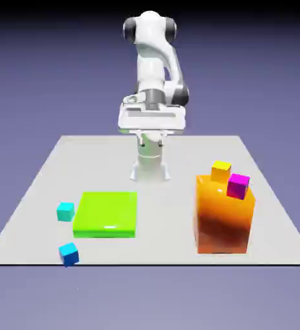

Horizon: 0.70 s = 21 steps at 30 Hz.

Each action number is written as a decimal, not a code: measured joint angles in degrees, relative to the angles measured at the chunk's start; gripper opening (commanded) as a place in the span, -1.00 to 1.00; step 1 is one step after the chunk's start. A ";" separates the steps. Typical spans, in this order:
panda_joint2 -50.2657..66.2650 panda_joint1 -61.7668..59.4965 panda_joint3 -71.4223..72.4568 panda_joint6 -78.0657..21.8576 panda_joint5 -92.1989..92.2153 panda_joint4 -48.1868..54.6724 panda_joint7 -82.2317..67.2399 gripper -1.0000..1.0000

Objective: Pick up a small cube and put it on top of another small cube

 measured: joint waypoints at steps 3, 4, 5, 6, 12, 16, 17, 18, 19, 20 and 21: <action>6.23 -3.92 -2.54 -5.78 3.46 3.64 2.39 0.00; 8.31 -5.22 -3.39 -7.71 4.62 4.85 3.19 0.00; 10.38 -6.53 -4.23 -9.63 5.77 6.06 3.99 0.00; 12.46 -7.84 -5.08 -11.56 6.92 7.27 4.79 0.00; 24.92 -15.95 -10.16 -23.12 13.85 14.55 9.58 0.00; 33.22 -21.47 -13.55 -30.82 18.46 19.40 12.77 0.00; 35.29 -22.63 -14.40 -32.75 19.61 20.61 13.57 0.00; 37.37 -23.67 -15.25 -34.68 20.77 21.82 14.36 0.00; 39.45 -24.80 -16.09 -36.60 21.92 23.03 15.16 0.00; 41.53 -26.11 -16.94 -38.53 23.08 24.24 15.96 0.00; 43.61 -27.42 -17.79 -40.45 24.23 25.46 16.76 0.00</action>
